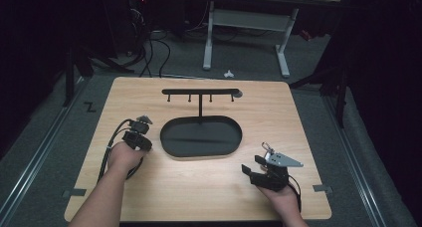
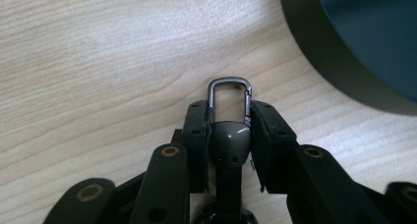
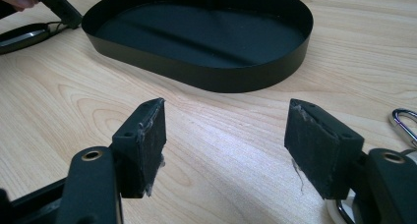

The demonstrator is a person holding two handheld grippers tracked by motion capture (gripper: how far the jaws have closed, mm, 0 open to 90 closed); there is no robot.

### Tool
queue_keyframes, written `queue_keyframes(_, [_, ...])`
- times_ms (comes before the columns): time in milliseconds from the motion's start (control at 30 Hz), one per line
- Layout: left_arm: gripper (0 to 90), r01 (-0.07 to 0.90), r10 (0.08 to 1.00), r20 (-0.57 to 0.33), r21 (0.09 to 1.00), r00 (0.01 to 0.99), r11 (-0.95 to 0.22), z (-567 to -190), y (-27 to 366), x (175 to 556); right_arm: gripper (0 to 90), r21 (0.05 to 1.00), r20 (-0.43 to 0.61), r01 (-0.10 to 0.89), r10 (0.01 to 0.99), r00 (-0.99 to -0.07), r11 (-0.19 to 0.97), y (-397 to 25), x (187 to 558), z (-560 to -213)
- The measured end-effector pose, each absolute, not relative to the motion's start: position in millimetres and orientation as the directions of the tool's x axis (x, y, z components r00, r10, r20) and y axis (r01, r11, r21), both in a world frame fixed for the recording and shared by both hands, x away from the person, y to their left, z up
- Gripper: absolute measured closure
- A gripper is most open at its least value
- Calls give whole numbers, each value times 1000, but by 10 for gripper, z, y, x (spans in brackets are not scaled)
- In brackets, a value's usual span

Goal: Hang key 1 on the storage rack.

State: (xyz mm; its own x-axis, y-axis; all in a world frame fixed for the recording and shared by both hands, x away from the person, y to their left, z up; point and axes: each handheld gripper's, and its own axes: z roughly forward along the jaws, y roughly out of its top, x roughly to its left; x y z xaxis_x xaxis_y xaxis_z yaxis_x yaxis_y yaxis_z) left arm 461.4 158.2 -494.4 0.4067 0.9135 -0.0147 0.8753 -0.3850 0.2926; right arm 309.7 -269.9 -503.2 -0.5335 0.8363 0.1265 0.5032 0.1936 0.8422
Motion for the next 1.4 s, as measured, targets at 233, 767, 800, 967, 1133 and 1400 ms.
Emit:
queue_keyframes(233, [701,860,907,-11,321,422,-396,-4821,1603,4540,322,840,128,507,838,-530,192,-2689,3094,-5034])
queue_keyframes(767, [702,835,909,-3,398,417,-381,-4569,1643,4330,324,841,127,506,839,-530,192,-2688,3091,-5035])
queue_keyframes(800, [702,833,908,-4,399,419,-383,-4562,1642,4325,325,841,128,506,838,-530,191,-2689,3091,-5034])
queue_keyframes(967, [702,822,901,0,411,434,-395,-4494,1608,4303,326,844,126,502,839,-530,190,-2696,3091,-5031])
queue_keyframes(1133, [702,810,902,9,437,431,-391,-4382,1580,4281,328,845,125,499,839,-530,189,-2699,3089,-5029])
queue_keyframes(1400, [702,799,903,7,462,430,-385,-4254,1576,4241,330,848,130,498,842,-524,180,-2711,3079,-5016])
